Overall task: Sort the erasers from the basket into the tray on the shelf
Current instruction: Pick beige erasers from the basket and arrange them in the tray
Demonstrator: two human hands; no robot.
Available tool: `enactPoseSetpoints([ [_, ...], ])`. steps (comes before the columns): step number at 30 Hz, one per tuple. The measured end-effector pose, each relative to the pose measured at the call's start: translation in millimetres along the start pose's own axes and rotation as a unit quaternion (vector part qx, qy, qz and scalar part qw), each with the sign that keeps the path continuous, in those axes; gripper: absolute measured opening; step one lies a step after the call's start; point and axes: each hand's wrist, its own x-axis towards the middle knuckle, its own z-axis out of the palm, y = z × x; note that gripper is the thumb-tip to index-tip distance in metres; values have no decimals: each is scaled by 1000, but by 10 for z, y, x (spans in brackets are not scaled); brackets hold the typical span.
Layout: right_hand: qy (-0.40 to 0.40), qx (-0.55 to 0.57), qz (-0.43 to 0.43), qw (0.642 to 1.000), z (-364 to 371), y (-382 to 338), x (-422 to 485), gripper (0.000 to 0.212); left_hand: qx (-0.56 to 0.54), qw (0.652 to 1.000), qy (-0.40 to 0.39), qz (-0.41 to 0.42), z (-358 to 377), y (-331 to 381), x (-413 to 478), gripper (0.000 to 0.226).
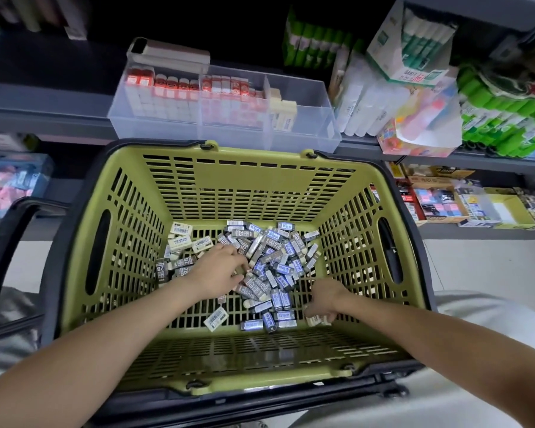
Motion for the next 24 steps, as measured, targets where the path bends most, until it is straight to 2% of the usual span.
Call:
enactPoseSetpoints([
  [3,-5,64,4,998,-37,-12,11,23,-42,999,3,-3,8,55,12,26],
  [6,-32,173,-2,984,-63,-41,4,21,-113,993,-10,-7,13,165,13,22],
  [8,-49,260,-18,964,-127,-71,-43,18,-215,975,-34,-34,16,252,6,18],
  [9,-54,308,-32,949,-177,-92,-69,18,-289,954,-47,-59,19,292,6,16],
  [10,-58,355,-49,932,-237,-119,-105,18,-366,924,-64,-87,20,335,6,14],
  [12,-71,434,-83,894,-347,-187,-179,15,-511,838,-119,-148,7,424,12,19],
  [15,-72,490,-159,854,-442,-320,-301,11,-693,655,-190,-233,14,509,51,44],
  [16,-59,482,-189,853,-459,-361,-332,10,-735,601,-191,-246,6,524,63,44],
  [17,-44,467,-216,856,-485,-395,-365,9,-766,563,-184,-251,-5,529,77,41],
  [18,-36,455,-235,858,-507,-410,-377,9,-779,548,-172,-252,-21,527,88,37],
  [19,-35,451,-242,859,-526,-405,-369,8,-775,556,-159,-254,-41,516,95,32],
  [21,-14,438,-208,874,-540,-347,-282,4,-740,599,-127,-279,-92,466,98,25],
  [22,13,398,-168,902,-518,-303,-215,6,-718,619,-110,-298,-113,427,96,24],
  [24,43,250,-70,965,-392,-210,-50,24,-686,643,-86,-331,-147,341,86,21],
])
